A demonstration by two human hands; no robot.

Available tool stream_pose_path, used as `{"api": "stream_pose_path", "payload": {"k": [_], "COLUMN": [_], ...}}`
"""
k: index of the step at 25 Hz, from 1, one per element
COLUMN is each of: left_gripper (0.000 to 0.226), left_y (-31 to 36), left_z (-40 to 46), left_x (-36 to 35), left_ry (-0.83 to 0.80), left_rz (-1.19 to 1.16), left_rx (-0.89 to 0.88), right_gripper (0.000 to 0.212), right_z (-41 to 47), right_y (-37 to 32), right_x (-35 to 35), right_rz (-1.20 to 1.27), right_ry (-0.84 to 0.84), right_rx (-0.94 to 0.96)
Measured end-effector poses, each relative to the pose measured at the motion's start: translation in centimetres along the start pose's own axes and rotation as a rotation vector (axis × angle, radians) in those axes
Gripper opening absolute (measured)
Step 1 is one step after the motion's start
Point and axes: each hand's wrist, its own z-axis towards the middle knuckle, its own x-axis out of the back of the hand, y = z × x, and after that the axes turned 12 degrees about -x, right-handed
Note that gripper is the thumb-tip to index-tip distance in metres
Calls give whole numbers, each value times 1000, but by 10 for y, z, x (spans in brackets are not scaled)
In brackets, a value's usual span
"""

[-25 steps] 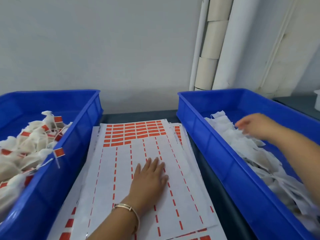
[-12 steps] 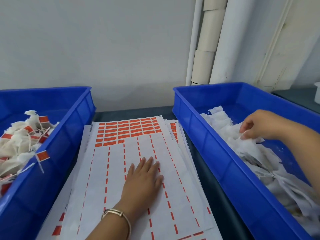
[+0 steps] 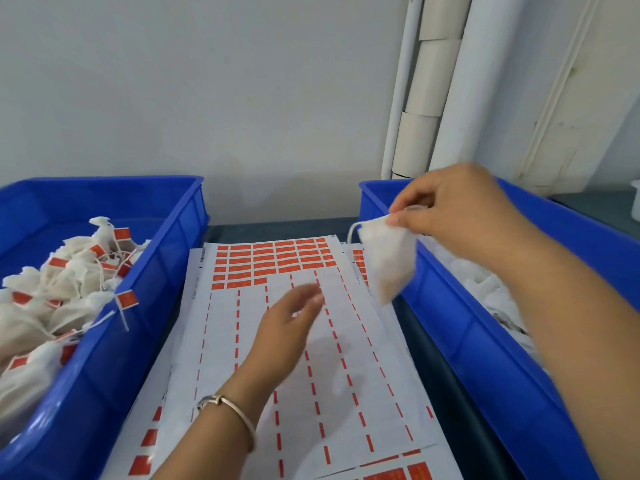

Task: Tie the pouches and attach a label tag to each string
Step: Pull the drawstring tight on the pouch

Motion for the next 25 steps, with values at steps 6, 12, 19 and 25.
{"api": "stream_pose_path", "payload": {"k": [6, 12, 19, 25], "left_gripper": [25, 18, 15, 12], "left_y": [15, -29, -41, -39], "left_z": [-2, 0, -5, -7], "left_x": [49, 55, 44, 49], "left_ry": [80, -11, 106, 202], "left_rz": [-74, 346, 472, 525], "left_rx": [-81, 15, -95, -173], "right_gripper": [21, 11, 17, 15], "right_z": [-25, -16, -16, -19], "right_y": [-3, 22, 30, 44], "right_x": [-101, -160, -204, -198], "right_rz": [75, 54, 68, 307], "right_ry": [-161, -195, -375, -293], "right_rx": [-37, -162, -68, -96]}}
